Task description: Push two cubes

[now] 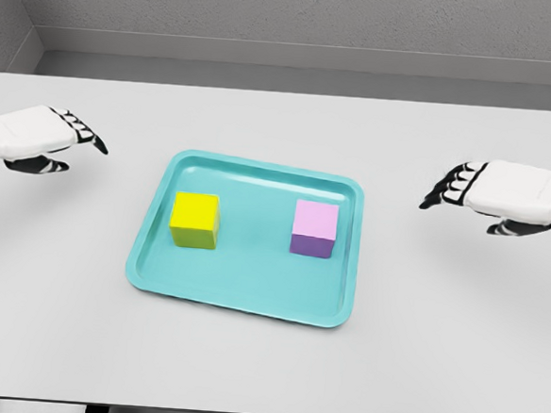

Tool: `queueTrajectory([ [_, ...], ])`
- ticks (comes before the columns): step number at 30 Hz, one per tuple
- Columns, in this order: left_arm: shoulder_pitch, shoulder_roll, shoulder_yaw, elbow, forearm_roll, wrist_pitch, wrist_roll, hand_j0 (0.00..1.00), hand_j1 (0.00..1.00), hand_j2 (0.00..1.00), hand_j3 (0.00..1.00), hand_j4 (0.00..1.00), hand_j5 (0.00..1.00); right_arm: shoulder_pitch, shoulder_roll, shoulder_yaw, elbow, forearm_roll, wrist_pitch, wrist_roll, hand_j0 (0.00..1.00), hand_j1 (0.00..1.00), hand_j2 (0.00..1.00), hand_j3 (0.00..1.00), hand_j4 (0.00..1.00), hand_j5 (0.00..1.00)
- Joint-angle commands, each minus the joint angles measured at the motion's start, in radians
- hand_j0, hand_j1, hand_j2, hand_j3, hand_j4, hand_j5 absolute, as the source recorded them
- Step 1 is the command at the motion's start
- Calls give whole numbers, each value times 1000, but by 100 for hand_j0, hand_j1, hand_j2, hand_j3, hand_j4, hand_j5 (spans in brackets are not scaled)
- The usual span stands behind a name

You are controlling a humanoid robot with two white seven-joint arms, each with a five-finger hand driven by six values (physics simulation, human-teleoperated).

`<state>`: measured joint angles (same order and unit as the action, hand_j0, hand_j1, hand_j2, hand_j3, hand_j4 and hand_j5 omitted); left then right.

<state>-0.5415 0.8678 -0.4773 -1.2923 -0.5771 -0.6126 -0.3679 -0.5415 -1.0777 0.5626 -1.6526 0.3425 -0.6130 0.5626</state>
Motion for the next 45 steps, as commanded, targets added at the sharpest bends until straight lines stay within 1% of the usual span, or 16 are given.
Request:
queueTrajectory([
  [1,0,-9,-21,-5,-6,2,-2,71,71,71,71,71,71,0,21,11,-1,47,2,48,66,66,66,66,66,66],
  [5,2,-23,-49,-38,-17,2,-2,71,71,71,71,71,71,-6,87,28,5,107,2,48,64,64,64,64,64,64],
  [9,9,-30,-69,-45,-20,2,-6,71,71,71,71,71,71,-5,174,25,14,125,2,48,64,64,64,64,64,64],
  [10,11,-32,-69,-61,-20,2,-6,71,71,71,71,71,71,-3,186,25,13,130,2,48,64,64,64,64,64,64],
  [14,9,-13,-67,-130,-9,2,-6,71,71,71,71,71,71,-3,210,25,14,139,2,48,64,64,64,64,64,64],
  [15,12,-9,-67,-148,-9,2,-6,71,71,71,71,71,71,-3,228,25,17,139,2,48,64,64,64,64,64,64],
  [18,21,25,-66,-196,-9,2,-6,71,71,71,71,71,71,2,229,25,16,138,2,48,64,64,64,64,64,64],
  [20,34,40,-64,-223,-7,2,-6,71,71,71,71,71,71,5,257,28,17,139,2,48,64,64,64,64,64,64],
  [22,46,68,-60,-251,-3,2,-6,71,71,71,71,71,71,5,280,33,42,141,2,48,64,64,64,64,64,64],
  [23,52,69,-58,-252,2,2,-6,71,71,71,71,71,71,5,289,36,65,141,2,48,64,64,64,64,64,64],
  [25,63,91,-58,-254,3,2,-6,71,71,71,71,71,71,5,312,34,82,153,2,48,64,64,64,64,64,64],
  [28,71,103,-56,-254,9,2,-6,71,71,71,71,71,71,3,332,36,109,153,2,48,64,64,64,64,64,64],
  [33,84,97,-56,-254,5,2,-8,71,71,71,71,71,71,-2,335,36,105,151,2,48,64,64,64,64,64,64],
  [36,107,88,-56,-255,2,2,-9,71,71,71,71,71,71,-3,337,36,103,151,2,48,64,64,64,64,64,64],
  [38,118,88,-56,-277,-1,2,-9,72,72,72,72,72,72,-5,337,34,100,151,2,48,64,64,64,64,64,64],
  [45,121,86,-56,-285,-3,2,-9,71,71,71,71,71,71,-6,352,36,96,151,2,48,63,63,63,63,63,63],
])
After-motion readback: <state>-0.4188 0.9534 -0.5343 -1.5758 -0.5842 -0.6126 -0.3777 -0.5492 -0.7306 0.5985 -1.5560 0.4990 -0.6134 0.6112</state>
